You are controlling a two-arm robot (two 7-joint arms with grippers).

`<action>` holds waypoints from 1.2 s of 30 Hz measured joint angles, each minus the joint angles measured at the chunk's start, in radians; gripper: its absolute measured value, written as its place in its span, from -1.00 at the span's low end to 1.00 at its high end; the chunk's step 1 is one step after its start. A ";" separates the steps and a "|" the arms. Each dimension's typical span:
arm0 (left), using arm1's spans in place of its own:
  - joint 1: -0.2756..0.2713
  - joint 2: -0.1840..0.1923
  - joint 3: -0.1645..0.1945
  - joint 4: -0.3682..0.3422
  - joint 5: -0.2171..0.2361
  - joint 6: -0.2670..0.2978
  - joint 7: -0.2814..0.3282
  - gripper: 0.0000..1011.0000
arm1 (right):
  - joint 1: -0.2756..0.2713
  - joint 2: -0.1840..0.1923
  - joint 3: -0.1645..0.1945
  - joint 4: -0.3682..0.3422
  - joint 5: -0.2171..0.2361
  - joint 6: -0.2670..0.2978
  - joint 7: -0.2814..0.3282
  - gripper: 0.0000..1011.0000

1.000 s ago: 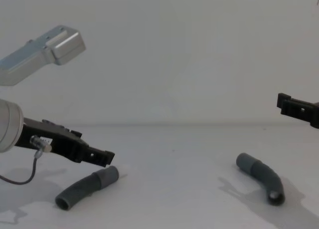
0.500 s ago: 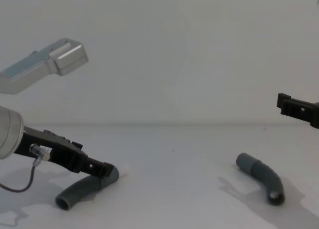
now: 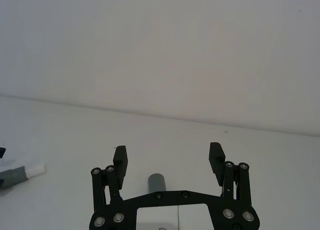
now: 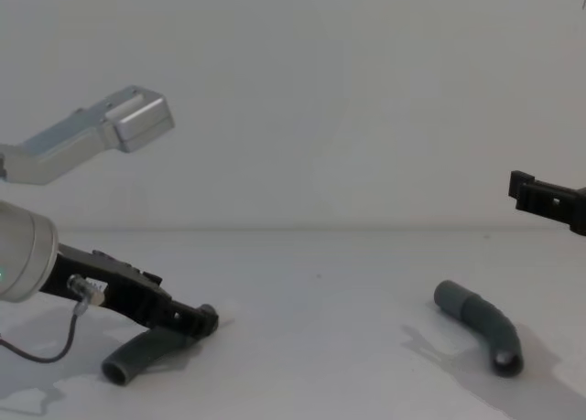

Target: Use both hands to pick up one end of the pipe from the table, align the ends, and insert them.

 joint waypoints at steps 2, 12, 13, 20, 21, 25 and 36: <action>0.000 -0.002 0.000 0.002 0.001 0.000 0.000 0.98 | 0.000 0.000 0.000 0.000 0.000 0.000 0.000 0.98; 0.006 -0.012 -0.009 0.009 0.006 0.004 0.003 0.98 | 0.000 0.000 0.000 0.000 0.000 0.000 0.000 0.98; 0.006 -0.013 -0.011 0.010 0.006 0.004 0.004 0.98 | 0.000 0.000 0.000 0.000 0.000 0.000 0.000 0.98; 0.011 -0.019 -0.021 0.013 0.011 0.010 0.012 0.98 | 0.000 0.000 0.000 0.000 0.000 0.000 0.000 0.98; 0.012 -0.019 -0.022 0.014 0.012 0.011 0.013 0.98 | 0.000 0.000 0.000 0.000 0.000 0.000 0.000 0.98; 0.013 -0.021 -0.026 0.017 0.015 0.016 0.016 0.98 | 0.000 0.000 0.000 0.000 0.000 0.000 0.000 0.98; 0.012 -0.027 -0.030 0.028 0.023 0.029 0.015 0.98 | 0.000 0.000 0.000 0.000 0.000 0.000 0.000 0.98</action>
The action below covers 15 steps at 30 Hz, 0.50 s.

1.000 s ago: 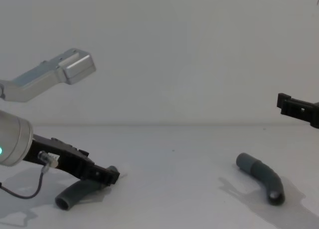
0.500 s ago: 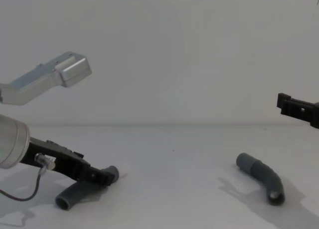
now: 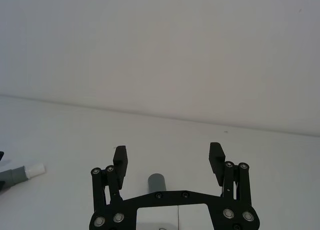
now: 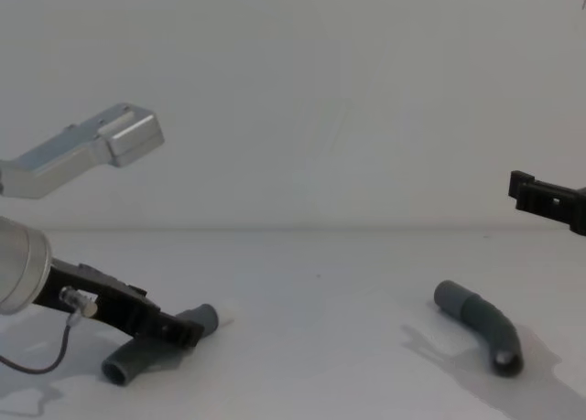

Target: Use both hands to pick up one end of the pipe from the table, align the ends, and insert them.

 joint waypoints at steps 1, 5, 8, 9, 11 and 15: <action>-0.001 -0.001 0.000 0.003 0.001 0.002 -0.001 0.98 | 0.000 0.000 0.000 0.000 0.000 0.000 0.000 0.98; -0.002 -0.004 0.000 0.009 0.004 0.006 -0.004 0.98 | 0.000 0.000 0.000 0.000 0.000 0.000 0.000 0.98; -0.004 -0.007 0.000 0.014 0.006 0.011 -0.005 0.98 | 0.000 0.000 0.000 0.000 0.000 0.000 0.000 0.98; -0.004 -0.009 0.000 0.017 0.008 0.014 -0.006 0.98 | 0.000 0.000 0.000 0.000 0.000 0.000 0.000 0.98; -0.005 -0.011 0.000 0.019 0.009 0.016 -0.006 0.98 | 0.000 0.000 0.000 0.000 0.000 0.000 0.000 0.98; -0.007 -0.015 0.000 0.024 0.011 0.021 -0.007 0.94 | 0.000 0.000 0.000 0.000 0.000 0.000 0.000 0.98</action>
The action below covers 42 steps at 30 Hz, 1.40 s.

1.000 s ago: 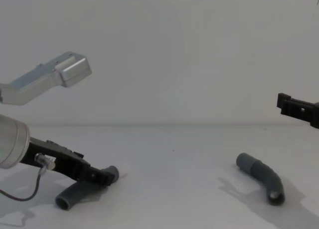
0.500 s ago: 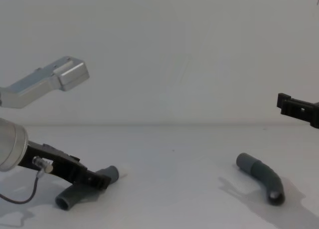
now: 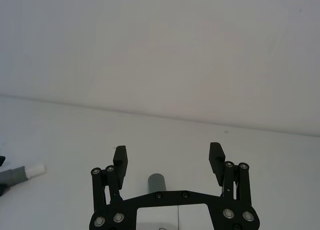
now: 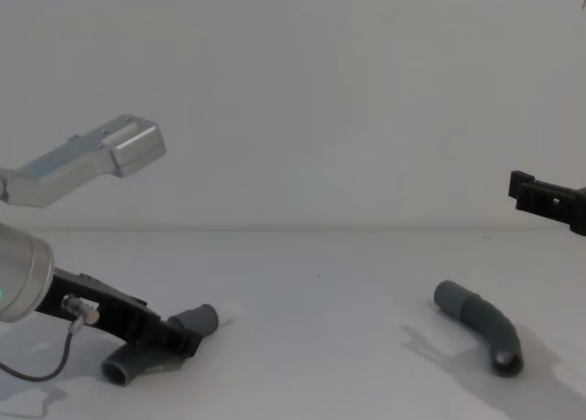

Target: Use both hands to pick up one end of the pipe from the table, align the ends, and insert them.

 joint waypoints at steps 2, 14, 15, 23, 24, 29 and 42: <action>-0.001 -0.002 0.000 0.002 0.001 0.002 -0.001 0.87 | 0.000 0.000 0.000 0.000 0.000 0.000 0.000 0.98; -0.003 -0.007 -0.001 0.009 0.004 0.009 -0.002 0.30 | 0.000 0.000 0.000 0.000 0.000 0.000 0.000 0.98; -0.003 -0.008 -0.001 0.009 0.004 0.009 -0.002 0.28 | 0.000 0.000 0.000 0.000 0.000 0.000 0.000 0.98; -0.004 -0.008 -0.001 0.011 0.005 0.011 -0.002 0.16 | 0.000 0.000 0.000 0.000 0.000 0.000 0.000 0.98; -0.004 -0.008 -0.001 0.011 0.006 0.011 -0.002 0.14 | 0.000 0.000 0.000 0.000 0.000 0.000 0.000 0.98; -0.004 -0.009 -0.001 0.011 0.006 0.012 -0.002 0.08 | 0.000 0.000 0.000 0.000 0.000 0.000 0.000 0.98; -0.004 -0.010 -0.001 0.013 0.007 0.013 -0.001 -0.09 | 0.023 0.025 0.007 -0.016 0.020 0.075 0.039 0.98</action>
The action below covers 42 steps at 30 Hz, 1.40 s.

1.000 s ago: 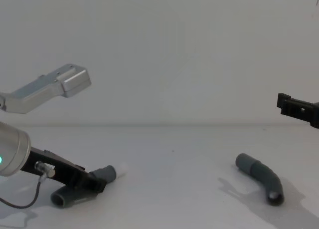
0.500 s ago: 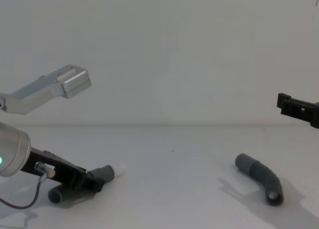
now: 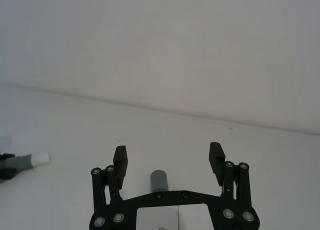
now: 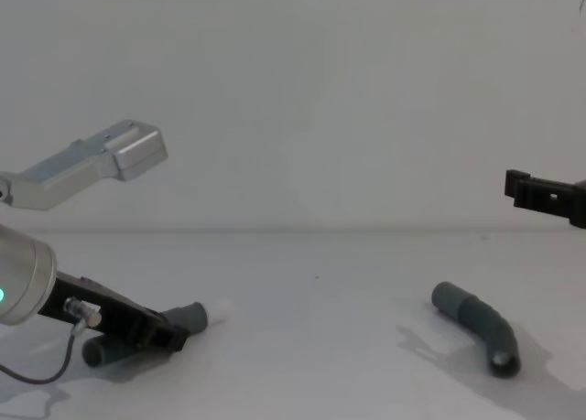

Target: Use both hands to pick up one end of the pipe from the table, align the ends, and insert them.

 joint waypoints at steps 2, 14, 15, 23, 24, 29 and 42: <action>0.000 0.000 0.000 0.000 0.000 0.000 0.000 -0.13 | 0.011 0.010 0.002 -0.005 0.009 0.036 0.014 0.98; 0.000 0.000 0.000 0.000 0.000 0.001 0.000 -0.27 | 0.086 0.048 0.010 -0.014 0.065 0.259 0.071 0.98; 0.000 0.000 0.000 0.000 0.000 0.001 0.000 -0.27 | 0.091 0.050 0.010 -0.013 0.068 0.273 0.074 0.98; 0.000 0.000 0.000 0.000 0.000 0.001 0.000 -0.28 | 0.162 0.059 -0.001 0.016 0.098 0.434 0.087 0.98; 0.000 0.000 0.000 0.000 0.000 0.001 0.000 -0.28 | 0.170 0.059 -0.003 0.021 0.099 0.446 0.088 0.98; 0.000 0.000 0.000 0.000 0.000 0.001 0.000 -0.28 | 0.209 0.058 -0.020 0.050 0.101 0.512 0.091 0.98; 0.000 0.000 0.000 0.000 0.000 0.000 0.000 -0.28 | 0.258 0.047 -0.058 0.101 0.085 0.569 0.097 0.98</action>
